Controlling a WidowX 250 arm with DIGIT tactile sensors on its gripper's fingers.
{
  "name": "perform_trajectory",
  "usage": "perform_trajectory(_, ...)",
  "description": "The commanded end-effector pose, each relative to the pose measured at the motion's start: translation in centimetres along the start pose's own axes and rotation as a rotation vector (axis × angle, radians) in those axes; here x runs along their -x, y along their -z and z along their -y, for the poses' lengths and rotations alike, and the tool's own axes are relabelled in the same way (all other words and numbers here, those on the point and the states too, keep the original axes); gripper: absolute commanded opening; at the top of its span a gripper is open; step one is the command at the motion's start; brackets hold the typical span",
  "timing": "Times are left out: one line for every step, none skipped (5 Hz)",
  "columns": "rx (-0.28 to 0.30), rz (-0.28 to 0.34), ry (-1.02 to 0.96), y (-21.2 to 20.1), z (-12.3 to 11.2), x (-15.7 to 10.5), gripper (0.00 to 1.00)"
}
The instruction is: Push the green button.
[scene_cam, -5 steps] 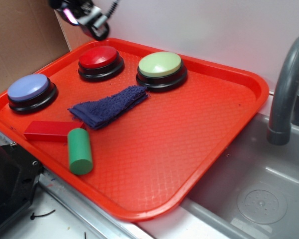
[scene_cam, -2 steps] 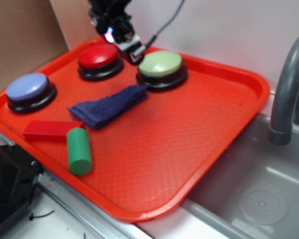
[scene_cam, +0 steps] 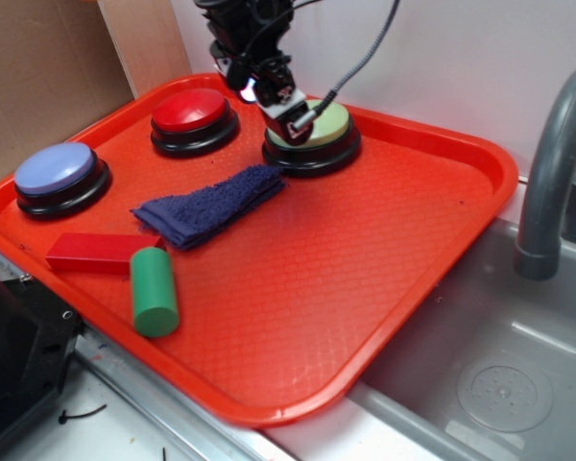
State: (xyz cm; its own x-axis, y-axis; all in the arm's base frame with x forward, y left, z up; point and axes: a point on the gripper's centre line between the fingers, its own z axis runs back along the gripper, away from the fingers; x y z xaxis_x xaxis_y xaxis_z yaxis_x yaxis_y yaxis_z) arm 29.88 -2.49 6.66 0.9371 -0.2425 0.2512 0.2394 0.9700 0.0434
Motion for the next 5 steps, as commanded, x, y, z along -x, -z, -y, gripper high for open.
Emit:
perform_trajectory(-0.011, -0.002, -0.001, 1.6, 0.3, -1.5, 1.00)
perform_trajectory(-0.031, 0.006, 0.003, 0.8, 0.5, -1.3, 1.00)
perform_trajectory(-0.069, 0.033, 0.003, -1.6, 0.4, -1.2, 1.00)
perform_trajectory(-0.102, 0.060, -0.004, -5.5, -0.3, -0.5, 1.00)
perform_trajectory(-0.096, 0.026, -0.042, -7.1, -0.8, 0.5, 1.00)
